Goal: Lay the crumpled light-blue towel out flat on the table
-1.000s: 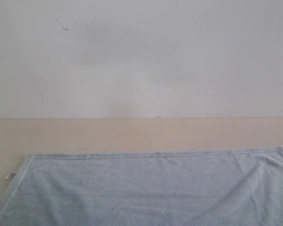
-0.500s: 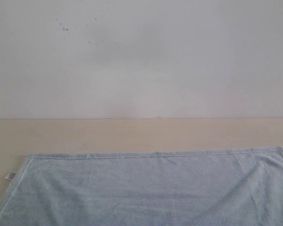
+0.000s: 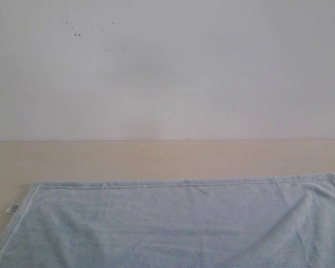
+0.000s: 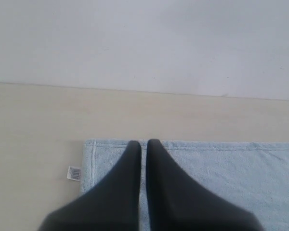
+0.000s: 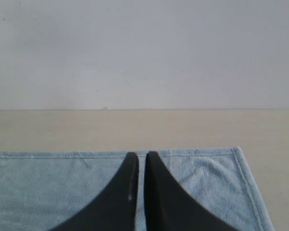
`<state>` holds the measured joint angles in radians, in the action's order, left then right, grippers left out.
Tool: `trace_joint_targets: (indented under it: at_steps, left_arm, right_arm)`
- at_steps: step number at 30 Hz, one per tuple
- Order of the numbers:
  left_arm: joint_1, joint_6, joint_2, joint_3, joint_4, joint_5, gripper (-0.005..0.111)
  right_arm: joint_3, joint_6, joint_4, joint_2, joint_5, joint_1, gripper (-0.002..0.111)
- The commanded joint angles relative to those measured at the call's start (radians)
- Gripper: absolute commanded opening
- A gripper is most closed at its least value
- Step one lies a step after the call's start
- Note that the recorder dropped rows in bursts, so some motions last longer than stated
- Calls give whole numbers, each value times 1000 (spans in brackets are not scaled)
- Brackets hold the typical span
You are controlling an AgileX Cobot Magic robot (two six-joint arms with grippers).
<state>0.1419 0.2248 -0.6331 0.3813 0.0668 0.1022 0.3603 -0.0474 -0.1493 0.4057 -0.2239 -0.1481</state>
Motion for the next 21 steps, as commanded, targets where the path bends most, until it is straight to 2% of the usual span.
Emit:
trace_joint_targets:
  at_steps: [1, 21]
  left_arm:
    - [9, 9, 4, -2, -7, -12, 4]
    - [9, 4, 4, -4, -3, 1, 4]
  right_arm:
    - [-12, -9, -2, -5, -12, -3, 5]
    - [-12, 23, -2, -5, -35, -3, 5]
